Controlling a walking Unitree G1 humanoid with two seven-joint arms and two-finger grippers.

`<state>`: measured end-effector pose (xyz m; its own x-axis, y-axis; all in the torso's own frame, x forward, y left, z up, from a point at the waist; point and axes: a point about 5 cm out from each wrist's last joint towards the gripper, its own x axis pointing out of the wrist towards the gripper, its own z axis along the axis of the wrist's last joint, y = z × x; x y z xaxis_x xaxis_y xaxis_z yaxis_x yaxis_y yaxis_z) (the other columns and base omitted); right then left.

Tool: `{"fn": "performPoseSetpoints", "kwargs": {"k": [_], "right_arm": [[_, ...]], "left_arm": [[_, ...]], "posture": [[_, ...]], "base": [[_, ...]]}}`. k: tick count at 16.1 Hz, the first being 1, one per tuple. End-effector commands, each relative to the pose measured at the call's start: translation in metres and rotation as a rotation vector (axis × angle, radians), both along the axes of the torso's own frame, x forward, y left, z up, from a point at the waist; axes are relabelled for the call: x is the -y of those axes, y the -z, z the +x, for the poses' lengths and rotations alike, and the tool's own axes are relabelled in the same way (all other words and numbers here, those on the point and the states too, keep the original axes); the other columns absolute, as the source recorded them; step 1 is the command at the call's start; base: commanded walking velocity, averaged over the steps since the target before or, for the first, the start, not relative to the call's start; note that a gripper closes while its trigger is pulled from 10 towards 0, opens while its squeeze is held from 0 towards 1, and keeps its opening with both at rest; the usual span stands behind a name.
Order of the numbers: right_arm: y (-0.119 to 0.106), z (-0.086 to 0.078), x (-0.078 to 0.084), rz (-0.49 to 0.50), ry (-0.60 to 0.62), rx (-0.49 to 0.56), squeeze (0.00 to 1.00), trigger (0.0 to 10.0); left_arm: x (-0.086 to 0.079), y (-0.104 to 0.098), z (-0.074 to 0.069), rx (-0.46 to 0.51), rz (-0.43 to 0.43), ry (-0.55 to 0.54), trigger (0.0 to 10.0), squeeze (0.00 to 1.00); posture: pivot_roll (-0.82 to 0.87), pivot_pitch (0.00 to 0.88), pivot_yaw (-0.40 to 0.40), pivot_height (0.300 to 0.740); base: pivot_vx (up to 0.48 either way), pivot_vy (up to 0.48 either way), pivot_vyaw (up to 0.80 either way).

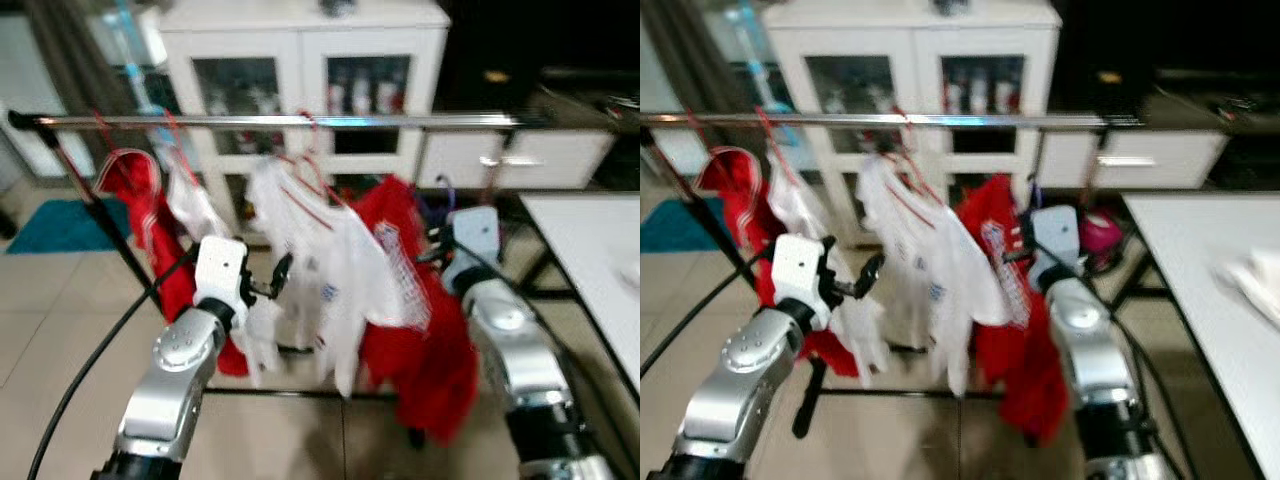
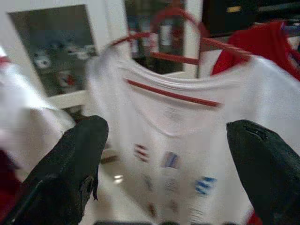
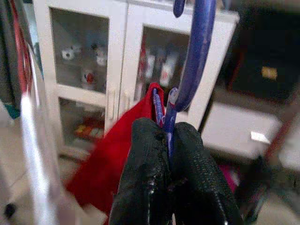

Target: Hang hanger

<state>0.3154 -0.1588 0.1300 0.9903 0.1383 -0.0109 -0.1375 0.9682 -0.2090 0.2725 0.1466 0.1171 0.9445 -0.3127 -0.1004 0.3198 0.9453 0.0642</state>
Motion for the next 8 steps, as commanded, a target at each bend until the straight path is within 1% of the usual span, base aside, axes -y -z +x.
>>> {"fn": "performPoseSetpoints", "kwargs": {"k": [1,2,3,4,6,8], "right_arm": [[-0.018,0.005,-0.006,-0.044,-0.011,0.096,0.0,10.0],[-0.025,0.008,0.001,-0.068,0.025,0.123,0.0,10.0],[-0.03,0.01,0.004,-0.057,0.041,0.146,0.0,10.0],[-0.04,0.014,0.008,-0.002,0.054,0.186,0.0,10.0],[-0.049,0.018,0.011,0.054,0.062,0.211,0.0,10.0],[-0.054,0.022,0.012,0.085,0.058,0.228,0.0,10.0]], "left_arm": [[-0.003,-0.005,-0.001,0.029,0.024,0.02,10.0,0.0],[-0.001,-0.008,-0.002,0.054,0.04,0.046,10.0,0.0],[0.0,-0.011,-0.002,0.069,0.037,0.065,10.0,0.0],[0.004,-0.015,-0.004,0.089,0.038,0.126,10.0,0.0],[0.01,-0.018,-0.009,0.096,0.065,0.232,10.0,0.0],[0.014,-0.019,-0.012,0.093,0.078,0.296,10.0,0.0]], "posture": [[-0.01,0.01,0.044,0.74],[-0.01,0.011,0.044,0.74],[-0.01,0.011,0.044,0.74],[-0.01,0.012,0.044,0.74],[-0.01,0.013,0.044,0.74],[-0.01,0.015,0.045,0.74]], "base": [[0.0,0.0,0.0],[0.0,0.0,0.0],[0.0,0.0,0.0],[0.0,0.0,0.0],[0.0,0.0,0.0],[0.0,0.0,0.0]]}}
